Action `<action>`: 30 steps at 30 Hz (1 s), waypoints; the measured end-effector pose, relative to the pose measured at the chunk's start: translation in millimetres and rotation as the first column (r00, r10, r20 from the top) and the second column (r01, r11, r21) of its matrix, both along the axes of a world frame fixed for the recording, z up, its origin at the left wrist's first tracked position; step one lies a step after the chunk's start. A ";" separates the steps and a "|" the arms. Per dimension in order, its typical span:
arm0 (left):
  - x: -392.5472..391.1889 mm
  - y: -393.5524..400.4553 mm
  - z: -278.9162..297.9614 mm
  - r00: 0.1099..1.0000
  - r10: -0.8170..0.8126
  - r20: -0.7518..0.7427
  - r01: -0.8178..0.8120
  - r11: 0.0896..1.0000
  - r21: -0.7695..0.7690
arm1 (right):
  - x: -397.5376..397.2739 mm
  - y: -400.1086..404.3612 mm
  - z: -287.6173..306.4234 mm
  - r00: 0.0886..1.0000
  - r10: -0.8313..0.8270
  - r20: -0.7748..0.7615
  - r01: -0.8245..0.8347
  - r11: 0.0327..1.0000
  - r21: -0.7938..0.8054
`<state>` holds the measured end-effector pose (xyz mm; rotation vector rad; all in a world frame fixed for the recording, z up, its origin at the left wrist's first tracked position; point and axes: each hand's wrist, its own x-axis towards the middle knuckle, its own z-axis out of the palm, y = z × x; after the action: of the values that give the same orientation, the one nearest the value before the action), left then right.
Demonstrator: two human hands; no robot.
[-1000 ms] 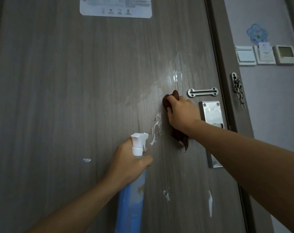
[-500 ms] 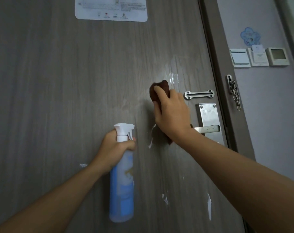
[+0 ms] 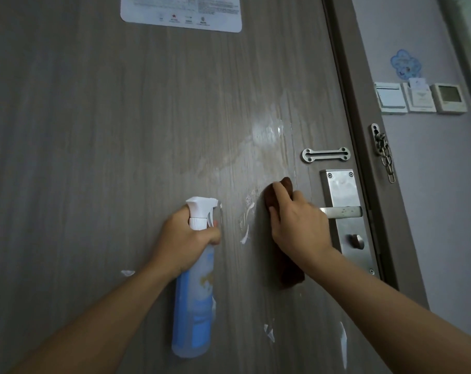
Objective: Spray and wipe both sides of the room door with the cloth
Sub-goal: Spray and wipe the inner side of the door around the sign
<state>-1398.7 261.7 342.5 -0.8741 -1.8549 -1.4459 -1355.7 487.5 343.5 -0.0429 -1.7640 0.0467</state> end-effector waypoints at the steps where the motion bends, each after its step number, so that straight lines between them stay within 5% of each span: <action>1: -0.7 0.7 -0.3 1.000 0.003 -0.003 -0.003 1.000 0.003 | -3.2 -2.3 6.8 1.000 0.010 -0.001 -0.010 1.000 -0.003; 6: -3.9 1.6 1.5 1.000 -0.001 -0.008 0.001 1.000 0.019 | -12.1 -4.2 20.6 0.997 0.068 0.034 -0.069 0.997 0.034; 12: -2.7 1.8 0.4 1.000 -0.001 -0.030 0.001 1.000 0.002 | 11.2 1.7 -11.0 0.959 0.022 0.283 -0.122 0.932 0.341; 19: 0.4 2.9 -0.2 1.000 0.007 -0.026 -0.006 1.000 0.010 | -9.0 6.2 66.1 0.992 0.108 0.070 -0.115 0.989 0.098; 26: 1.4 3.8 -0.9 0.998 0.038 -0.055 -0.038 0.999 0.000 | -7.1 -0.8 -32.9 0.971 0.094 0.221 -0.186 0.875 0.447; 30: -0.3 2.9 -0.8 0.998 0.036 -0.044 -0.036 0.999 -0.010 | -18.8 1.3 13.1 0.992 0.087 0.096 -0.112 0.944 0.310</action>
<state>-1399.1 264.6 341.7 -0.8666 -1.8382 -1.3856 -1374.5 488.8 356.7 0.2806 -1.8346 -0.1663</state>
